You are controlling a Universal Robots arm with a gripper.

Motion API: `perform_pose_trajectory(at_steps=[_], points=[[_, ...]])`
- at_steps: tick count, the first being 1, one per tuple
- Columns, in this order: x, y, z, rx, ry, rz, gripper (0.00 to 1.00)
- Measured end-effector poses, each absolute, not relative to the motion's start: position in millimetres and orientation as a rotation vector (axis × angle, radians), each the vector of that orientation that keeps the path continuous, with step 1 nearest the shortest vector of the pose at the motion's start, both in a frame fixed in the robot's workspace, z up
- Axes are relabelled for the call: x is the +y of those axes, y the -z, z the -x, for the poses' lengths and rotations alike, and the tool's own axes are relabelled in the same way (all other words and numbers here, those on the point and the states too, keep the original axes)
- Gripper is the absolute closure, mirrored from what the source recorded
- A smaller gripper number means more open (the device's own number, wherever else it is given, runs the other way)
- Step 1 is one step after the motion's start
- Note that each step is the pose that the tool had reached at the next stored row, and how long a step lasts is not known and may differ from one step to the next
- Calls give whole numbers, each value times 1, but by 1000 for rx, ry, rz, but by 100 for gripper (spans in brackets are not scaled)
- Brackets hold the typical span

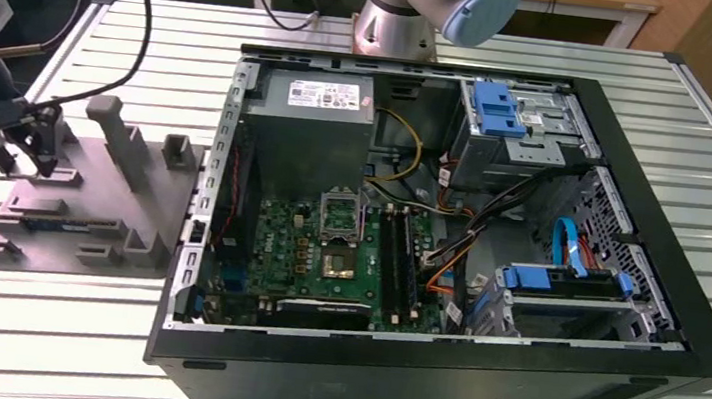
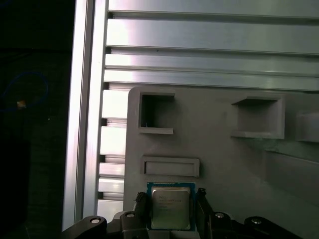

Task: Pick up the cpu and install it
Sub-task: 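Pick up the cpu and move it towards the insertion slot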

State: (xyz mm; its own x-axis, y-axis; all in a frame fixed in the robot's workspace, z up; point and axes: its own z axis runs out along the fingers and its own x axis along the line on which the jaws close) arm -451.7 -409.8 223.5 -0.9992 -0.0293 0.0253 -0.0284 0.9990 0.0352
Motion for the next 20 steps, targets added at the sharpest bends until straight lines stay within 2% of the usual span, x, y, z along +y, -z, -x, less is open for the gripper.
perform_pose_trajectory(at_steps=[20], points=[[-410,-234,452,-3115,54,-45,53]])
